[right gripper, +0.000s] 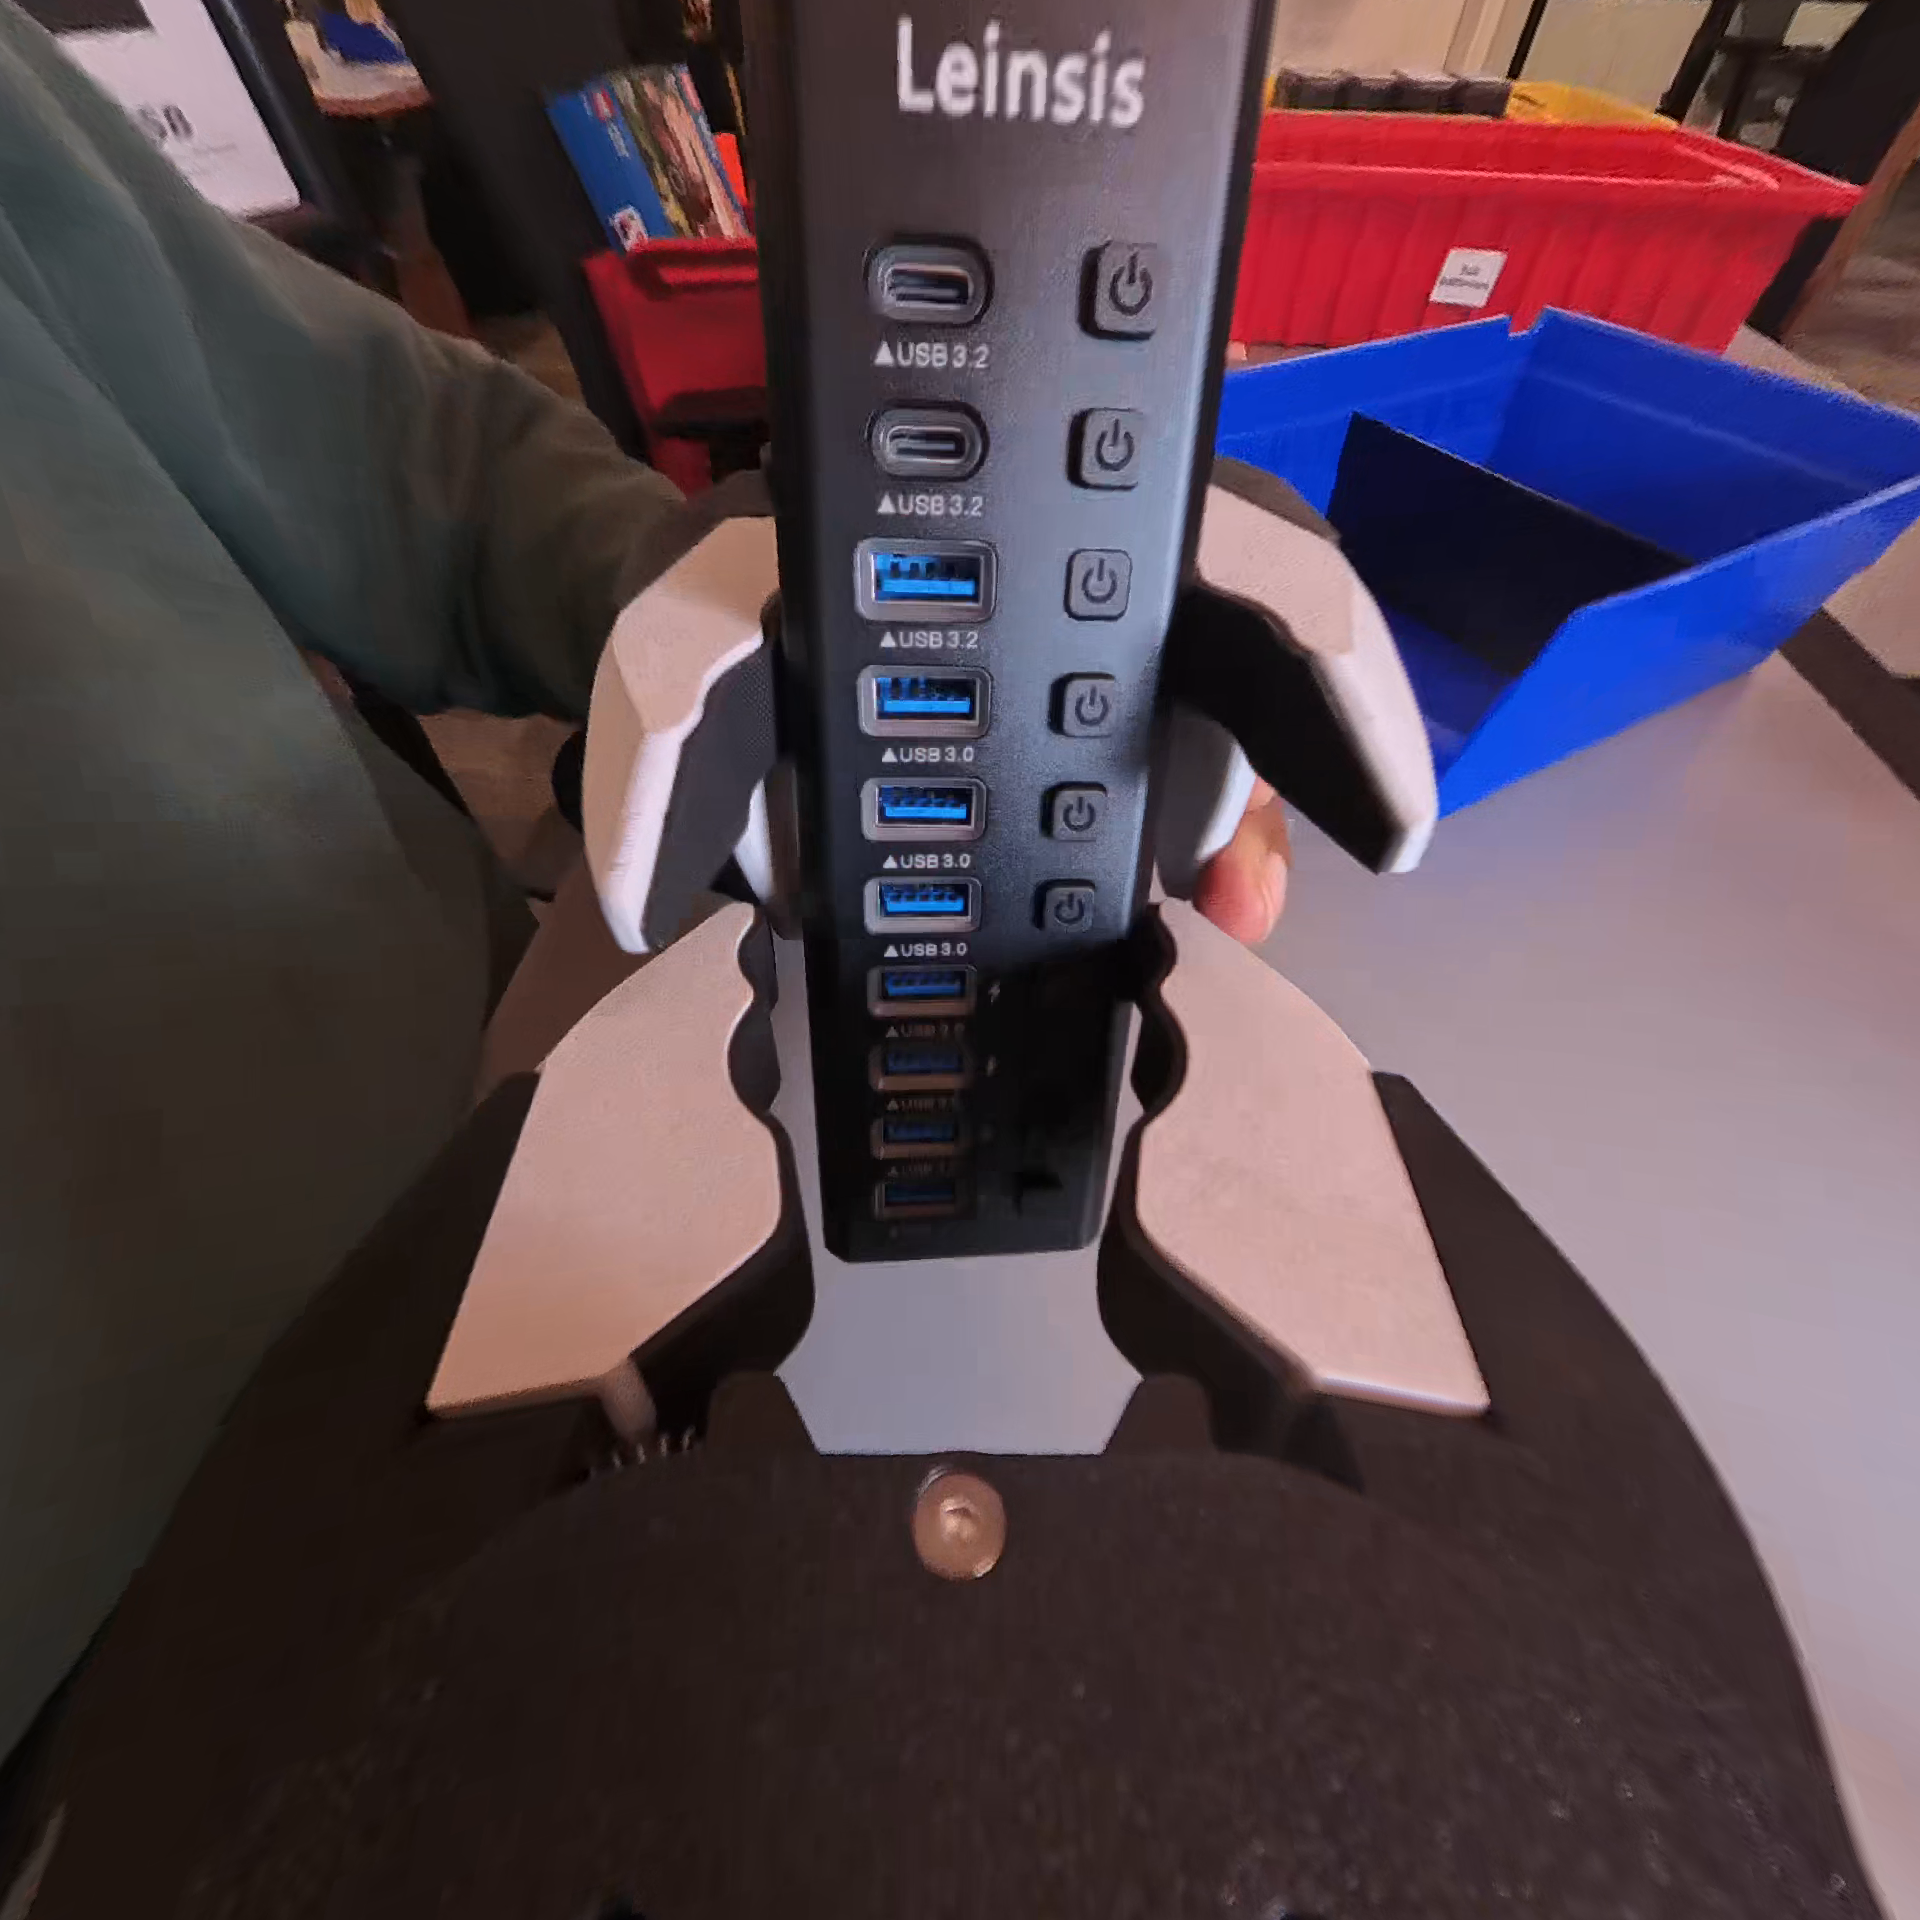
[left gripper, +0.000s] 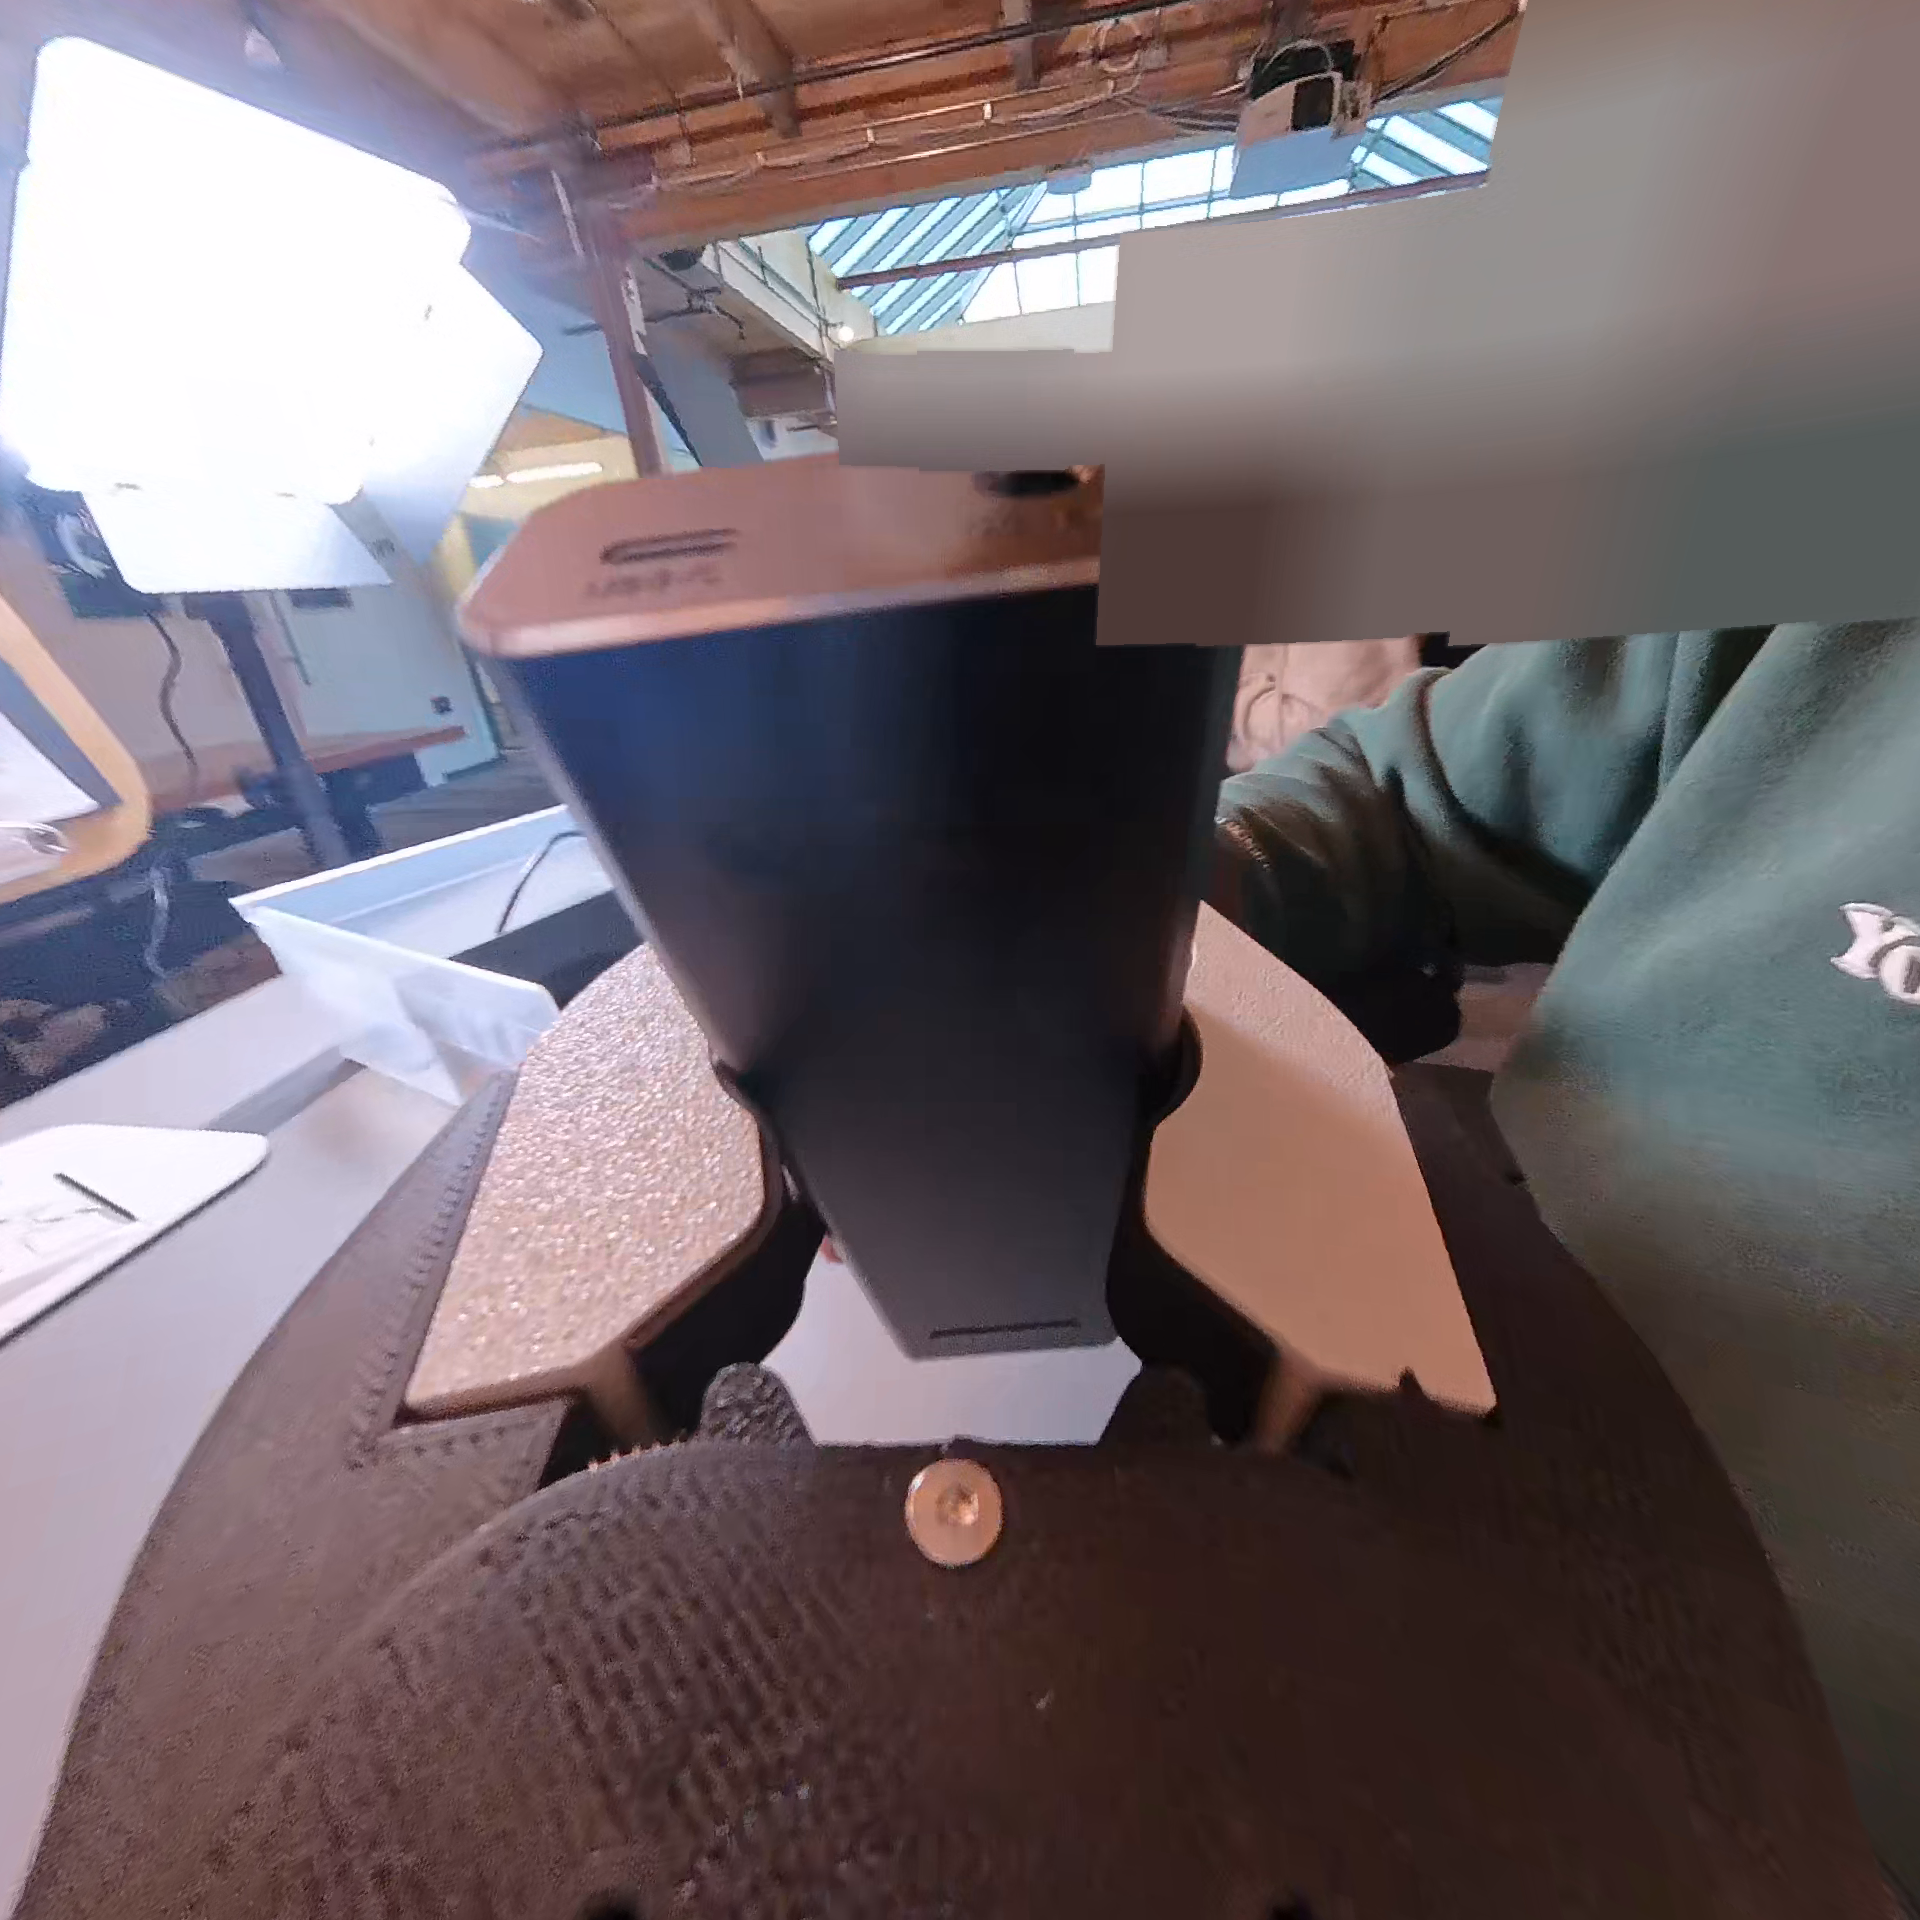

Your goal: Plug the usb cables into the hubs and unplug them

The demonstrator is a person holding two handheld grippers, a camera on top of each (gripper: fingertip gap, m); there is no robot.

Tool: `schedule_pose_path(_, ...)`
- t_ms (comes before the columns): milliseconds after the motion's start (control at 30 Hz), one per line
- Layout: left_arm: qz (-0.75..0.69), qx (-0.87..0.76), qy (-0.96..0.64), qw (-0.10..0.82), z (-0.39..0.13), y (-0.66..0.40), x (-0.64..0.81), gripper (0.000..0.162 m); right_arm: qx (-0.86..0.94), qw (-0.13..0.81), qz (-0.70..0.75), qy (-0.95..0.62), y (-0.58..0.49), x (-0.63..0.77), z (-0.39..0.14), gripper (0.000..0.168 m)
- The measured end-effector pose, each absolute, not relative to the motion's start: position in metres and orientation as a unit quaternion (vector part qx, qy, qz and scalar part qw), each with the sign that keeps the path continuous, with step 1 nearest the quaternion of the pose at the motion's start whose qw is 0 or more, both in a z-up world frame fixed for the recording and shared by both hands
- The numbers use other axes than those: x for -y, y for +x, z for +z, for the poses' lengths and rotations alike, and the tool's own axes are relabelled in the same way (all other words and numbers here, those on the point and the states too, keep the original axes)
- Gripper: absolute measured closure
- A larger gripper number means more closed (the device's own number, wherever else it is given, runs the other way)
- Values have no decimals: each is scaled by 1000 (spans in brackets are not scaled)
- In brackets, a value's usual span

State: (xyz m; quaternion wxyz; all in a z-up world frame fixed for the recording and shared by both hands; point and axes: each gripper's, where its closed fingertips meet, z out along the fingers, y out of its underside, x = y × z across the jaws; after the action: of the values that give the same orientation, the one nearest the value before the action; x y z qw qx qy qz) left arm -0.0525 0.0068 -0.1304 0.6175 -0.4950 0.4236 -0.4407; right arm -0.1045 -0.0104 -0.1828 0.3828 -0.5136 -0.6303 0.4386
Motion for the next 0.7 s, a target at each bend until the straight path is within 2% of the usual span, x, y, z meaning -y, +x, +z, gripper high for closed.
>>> schedule_pose_path(267,-423,-374,-536,628,-126,-75,-30,84,654,373,363,-548,-69,-19,-163,108)
schedule_pose_path(333,-435,-341,-542,633,-121,-93,-40,96,649,389,315,-573,-44,-49,-148,108)
schedule_pose_path(400,-457,-324,-521,643,-111,-107,-40,126,628,410,263,-607,-12,-93,-127,108)
schedule_pose_path(433,-457,-313,-521,650,-108,-113,-42,133,614,419,239,-624,5,-116,-117,108)
schedule_pose_path(567,-426,-321,-537,653,-113,-119,-46,147,563,435,124,-692,79,-212,-87,108)
schedule_pose_path(700,-399,-341,-553,647,-123,-116,-47,159,519,406,46,-751,139,-286,-94,108)
